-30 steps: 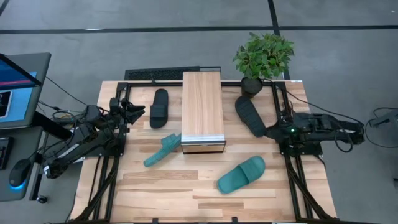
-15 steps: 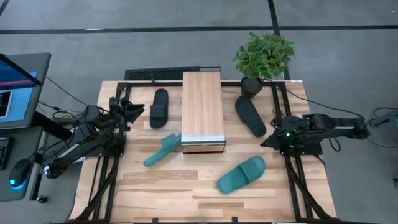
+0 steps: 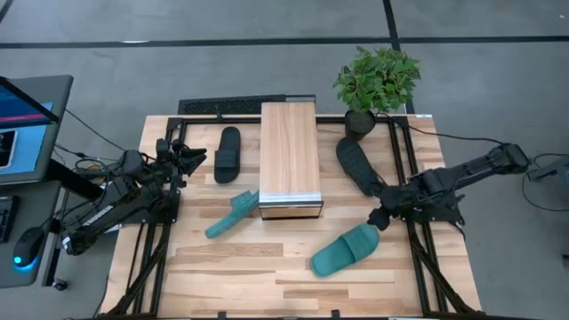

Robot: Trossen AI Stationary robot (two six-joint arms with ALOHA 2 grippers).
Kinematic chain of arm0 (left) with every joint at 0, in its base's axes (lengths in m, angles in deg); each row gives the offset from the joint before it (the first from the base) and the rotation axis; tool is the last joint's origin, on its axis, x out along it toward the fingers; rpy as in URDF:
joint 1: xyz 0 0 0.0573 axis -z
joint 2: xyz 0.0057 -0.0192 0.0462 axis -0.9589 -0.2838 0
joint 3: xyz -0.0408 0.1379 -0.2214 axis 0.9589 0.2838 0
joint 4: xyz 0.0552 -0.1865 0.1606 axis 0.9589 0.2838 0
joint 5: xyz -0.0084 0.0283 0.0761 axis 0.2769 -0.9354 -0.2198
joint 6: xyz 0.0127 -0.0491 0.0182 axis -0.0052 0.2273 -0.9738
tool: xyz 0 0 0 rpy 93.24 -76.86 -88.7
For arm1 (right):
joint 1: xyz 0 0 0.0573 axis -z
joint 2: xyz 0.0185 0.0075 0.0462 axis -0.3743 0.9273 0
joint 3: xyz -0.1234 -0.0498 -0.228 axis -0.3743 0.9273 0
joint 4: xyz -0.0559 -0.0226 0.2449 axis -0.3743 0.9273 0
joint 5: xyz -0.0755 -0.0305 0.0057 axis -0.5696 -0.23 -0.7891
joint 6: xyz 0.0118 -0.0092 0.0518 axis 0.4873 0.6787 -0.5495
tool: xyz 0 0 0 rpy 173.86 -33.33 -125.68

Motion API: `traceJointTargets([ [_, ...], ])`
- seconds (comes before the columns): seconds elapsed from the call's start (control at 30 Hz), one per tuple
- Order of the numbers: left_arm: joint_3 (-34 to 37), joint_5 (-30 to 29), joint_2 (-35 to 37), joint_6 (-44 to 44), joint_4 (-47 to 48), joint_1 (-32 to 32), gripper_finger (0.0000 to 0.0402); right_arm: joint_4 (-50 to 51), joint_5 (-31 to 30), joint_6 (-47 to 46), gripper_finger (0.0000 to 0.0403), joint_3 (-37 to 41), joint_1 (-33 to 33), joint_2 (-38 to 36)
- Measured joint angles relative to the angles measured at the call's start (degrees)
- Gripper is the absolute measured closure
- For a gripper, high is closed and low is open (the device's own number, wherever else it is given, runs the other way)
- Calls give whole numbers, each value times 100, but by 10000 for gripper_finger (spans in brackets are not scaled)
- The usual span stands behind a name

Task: Pick and place slides into the shelf
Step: Put the bottom green slipper on the shelf

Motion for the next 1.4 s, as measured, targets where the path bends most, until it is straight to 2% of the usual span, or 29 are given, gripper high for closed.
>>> traceJointTargets([
  [0.53,0,2,-1,50,0,2,268,-435,-161,-807,154,0,-1166,1191],
  [1.1,0,4,0,61,16,0,268,-970,-183,-688,158,-86,-1326,2788],
  [1.17,0,6,0,61,42,1,268,-914,-192,-687,176,-128,-1326,2880],
  [1.23,0,7,0,62,51,0,268,-928,-189,-675,213,-128,-1326,2883],
  [1.4,0,7,0,61,77,2,268,-996,-177,-559,361,-78,-1321,2808],
])
